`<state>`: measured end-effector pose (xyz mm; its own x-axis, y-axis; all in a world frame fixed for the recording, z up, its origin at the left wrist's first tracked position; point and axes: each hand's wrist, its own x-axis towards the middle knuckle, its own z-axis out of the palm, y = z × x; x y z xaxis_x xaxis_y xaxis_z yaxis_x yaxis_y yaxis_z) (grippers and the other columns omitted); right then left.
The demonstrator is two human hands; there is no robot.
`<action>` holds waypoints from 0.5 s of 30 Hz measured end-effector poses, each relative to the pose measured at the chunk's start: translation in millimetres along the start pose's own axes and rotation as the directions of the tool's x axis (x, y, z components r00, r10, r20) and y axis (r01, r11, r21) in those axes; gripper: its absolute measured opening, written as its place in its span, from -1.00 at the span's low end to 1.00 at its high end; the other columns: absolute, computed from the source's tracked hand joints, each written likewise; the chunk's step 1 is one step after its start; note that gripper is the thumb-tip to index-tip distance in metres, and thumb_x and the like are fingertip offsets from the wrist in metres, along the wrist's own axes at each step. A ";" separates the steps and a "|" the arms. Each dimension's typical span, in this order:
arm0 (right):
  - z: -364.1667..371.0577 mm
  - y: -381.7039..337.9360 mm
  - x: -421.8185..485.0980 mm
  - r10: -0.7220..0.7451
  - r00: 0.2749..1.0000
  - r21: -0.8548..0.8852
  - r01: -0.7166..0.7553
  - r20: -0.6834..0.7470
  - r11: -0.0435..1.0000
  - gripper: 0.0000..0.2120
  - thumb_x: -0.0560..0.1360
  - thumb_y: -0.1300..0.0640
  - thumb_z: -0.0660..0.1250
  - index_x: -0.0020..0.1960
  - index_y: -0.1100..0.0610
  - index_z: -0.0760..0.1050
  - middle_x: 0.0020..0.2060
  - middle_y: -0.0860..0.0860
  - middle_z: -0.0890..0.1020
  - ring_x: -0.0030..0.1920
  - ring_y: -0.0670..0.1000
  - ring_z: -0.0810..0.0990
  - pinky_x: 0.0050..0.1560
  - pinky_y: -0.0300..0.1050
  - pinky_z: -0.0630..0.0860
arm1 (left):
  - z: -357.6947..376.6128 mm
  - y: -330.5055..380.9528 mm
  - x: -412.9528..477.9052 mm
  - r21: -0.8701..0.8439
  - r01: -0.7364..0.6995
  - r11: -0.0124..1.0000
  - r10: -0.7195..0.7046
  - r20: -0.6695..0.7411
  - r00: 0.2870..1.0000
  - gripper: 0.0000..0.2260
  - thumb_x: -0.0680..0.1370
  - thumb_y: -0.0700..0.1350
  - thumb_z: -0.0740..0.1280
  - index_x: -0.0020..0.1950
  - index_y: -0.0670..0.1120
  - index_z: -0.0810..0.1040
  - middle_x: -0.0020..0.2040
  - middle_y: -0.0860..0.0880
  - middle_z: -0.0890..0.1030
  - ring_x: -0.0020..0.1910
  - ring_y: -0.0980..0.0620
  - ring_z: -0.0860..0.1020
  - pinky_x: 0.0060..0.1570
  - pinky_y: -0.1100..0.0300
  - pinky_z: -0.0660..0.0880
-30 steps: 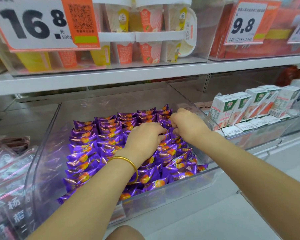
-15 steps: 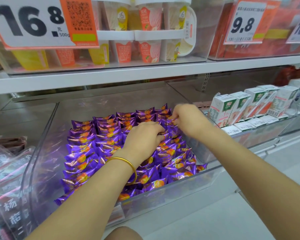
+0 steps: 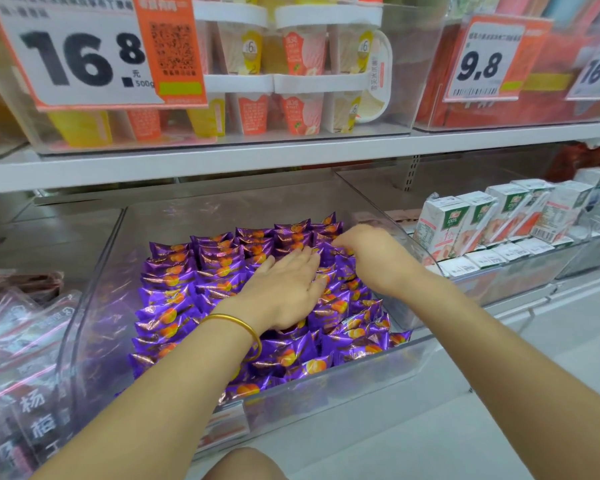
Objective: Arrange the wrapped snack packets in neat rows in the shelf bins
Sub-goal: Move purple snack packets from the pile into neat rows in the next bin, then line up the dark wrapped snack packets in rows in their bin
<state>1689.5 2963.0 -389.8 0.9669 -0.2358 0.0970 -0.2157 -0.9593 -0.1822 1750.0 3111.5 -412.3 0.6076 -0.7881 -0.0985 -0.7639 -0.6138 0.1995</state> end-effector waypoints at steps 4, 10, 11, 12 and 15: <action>13.4 -3.9 -4.9 -0.063 0.996 0.120 0.071 -0.070 0.990 -0.65 0.58 0.21 0.14 0.35 0.13 0.43 0.32 0.13 0.47 0.33 0.18 0.40 0.32 0.08 0.35 | -18.3 -6.2 -14.0 -0.043 0.018 0.999 -0.024 -0.140 0.990 -0.53 0.66 0.01 -0.05 0.54 -0.09 0.01 0.56 -0.04 0.02 0.53 0.05 -0.01 0.49 0.03 -0.02; 19.9 -19.0 -19.0 -0.142 0.989 0.016 0.141 0.051 0.990 -0.52 0.61 -0.15 -0.01 0.44 0.04 0.27 0.49 0.00 0.20 0.49 0.06 0.11 0.45 0.10 0.12 | -40.9 -20.8 -65.5 -0.058 0.115 0.992 -0.125 -0.211 0.969 -0.60 0.66 -0.06 -0.01 0.46 -0.18 0.25 0.49 -0.13 0.23 0.47 -0.01 0.16 0.42 0.09 0.11; 18.1 -20.4 -20.5 -0.140 0.990 0.039 0.140 -0.002 0.989 -0.51 0.60 -0.15 -0.01 0.47 0.02 0.23 0.51 -0.01 0.17 0.50 0.05 0.08 0.46 0.11 0.10 | -40.6 -24.4 -75.9 -0.075 0.124 0.990 -0.137 -0.219 0.966 -0.59 0.66 -0.06 -0.01 0.47 -0.18 0.23 0.50 -0.12 0.21 0.48 0.00 0.14 0.43 0.11 0.08; 16.8 -21.2 -22.0 -0.140 0.990 0.056 0.140 -0.017 0.988 -0.49 0.60 -0.16 -0.01 0.49 -0.01 0.18 0.52 -0.04 0.14 0.51 0.03 0.05 0.47 0.11 0.08 | -39.5 -28.4 -86.6 -0.099 0.131 0.986 -0.151 -0.227 0.962 -0.59 0.66 -0.06 0.00 0.49 -0.17 0.20 0.52 -0.10 0.17 0.50 0.01 0.09 0.43 0.14 0.03; 16.6 -23.9 -28.9 -0.157 0.979 0.003 0.158 0.132 0.987 -0.47 0.58 -0.24 -0.04 0.50 -0.09 0.14 0.52 -0.10 0.12 0.52 0.02 0.01 0.47 0.14 0.06 | -32.6 -39.8 -116.9 -0.138 0.171 0.976 -0.200 -0.235 0.951 -0.56 0.66 -0.05 0.02 0.52 -0.15 0.12 0.55 -0.08 0.06 0.53 0.05 0.00 0.39 0.32 -0.13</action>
<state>1668.9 2995.4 -404.5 0.9982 -0.0598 -0.0052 -0.0598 -0.9840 -0.1678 1716.5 3229.5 -377.0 0.7819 -0.6160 0.0959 -0.6113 -0.7274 0.3119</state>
